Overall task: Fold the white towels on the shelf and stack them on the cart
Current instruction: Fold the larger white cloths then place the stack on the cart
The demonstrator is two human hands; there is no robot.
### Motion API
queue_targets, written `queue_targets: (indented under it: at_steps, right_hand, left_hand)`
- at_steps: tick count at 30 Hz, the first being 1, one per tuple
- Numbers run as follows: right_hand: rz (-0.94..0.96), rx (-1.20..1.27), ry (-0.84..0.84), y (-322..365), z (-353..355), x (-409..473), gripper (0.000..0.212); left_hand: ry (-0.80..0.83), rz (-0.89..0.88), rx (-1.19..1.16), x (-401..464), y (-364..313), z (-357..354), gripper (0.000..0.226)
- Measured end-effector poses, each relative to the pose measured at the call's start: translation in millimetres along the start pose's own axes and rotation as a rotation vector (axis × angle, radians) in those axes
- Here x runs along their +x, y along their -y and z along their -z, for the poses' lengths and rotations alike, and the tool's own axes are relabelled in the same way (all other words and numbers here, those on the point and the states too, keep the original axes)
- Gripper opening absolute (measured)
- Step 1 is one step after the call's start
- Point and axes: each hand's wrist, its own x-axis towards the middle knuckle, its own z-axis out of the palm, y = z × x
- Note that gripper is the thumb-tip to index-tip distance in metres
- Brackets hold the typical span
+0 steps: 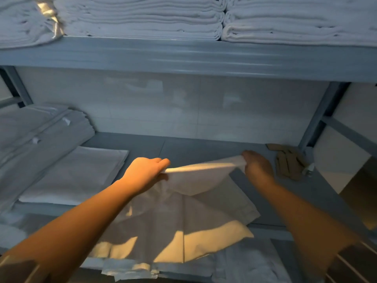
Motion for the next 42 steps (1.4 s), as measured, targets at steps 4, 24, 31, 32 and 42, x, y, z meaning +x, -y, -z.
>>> queue_targets:
  at_steps: [4, 24, 31, 32, 42]
  right_hand:
    - [0.070, -0.078, -0.093, 22, 16, -9, 0.030]
    - [0.014, -0.397, -0.381, -30, 161, -114, 0.003]
    - [0.031, -0.439, -0.355, -57, 194, -152, 0.005]
    - [0.026, -0.468, -0.275, -61, 188, -162, 0.009]
    - [0.189, -0.505, -0.267, -71, 160, -161, 0.015]
  left_hand:
    - [0.097, 0.324, -0.020, -30, 14, -28, 0.020]
    - [-0.562, 0.279, -0.127, -28, 33, 81, 0.025]
    - [-0.557, 0.201, 0.000, -49, -8, 134, 0.021]
    - [-0.511, 0.177, 0.011, -58, -15, 129, 0.021]
    - [-0.306, 0.227, 0.073, -94, -33, 99, 0.027]
